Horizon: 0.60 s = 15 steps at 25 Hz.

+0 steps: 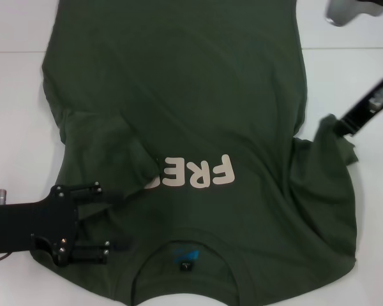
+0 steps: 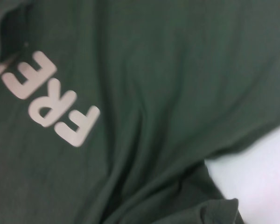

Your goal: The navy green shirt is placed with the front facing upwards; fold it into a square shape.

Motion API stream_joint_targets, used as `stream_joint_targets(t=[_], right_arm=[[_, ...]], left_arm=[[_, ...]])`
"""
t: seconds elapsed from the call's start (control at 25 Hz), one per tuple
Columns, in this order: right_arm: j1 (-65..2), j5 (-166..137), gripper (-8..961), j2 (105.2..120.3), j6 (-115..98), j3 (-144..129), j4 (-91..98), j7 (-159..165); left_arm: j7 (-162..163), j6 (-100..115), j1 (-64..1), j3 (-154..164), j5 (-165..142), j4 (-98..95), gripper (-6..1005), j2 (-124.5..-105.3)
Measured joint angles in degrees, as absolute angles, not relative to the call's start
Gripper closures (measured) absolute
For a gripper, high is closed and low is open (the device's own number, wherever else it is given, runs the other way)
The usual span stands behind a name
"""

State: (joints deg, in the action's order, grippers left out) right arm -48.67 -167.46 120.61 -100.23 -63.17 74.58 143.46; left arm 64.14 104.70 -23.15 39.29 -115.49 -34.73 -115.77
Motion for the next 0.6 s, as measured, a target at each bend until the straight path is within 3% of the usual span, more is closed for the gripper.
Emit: stream_joint_targets(t=[0.6], right_arm=[[-51.52,-157.61,930,121.53,-99.27,-79.97,78.19,143.81]], left_arm=[[64.24,103.71,-23.2,39.28,-115.61,-34.71,189,-116.38]])
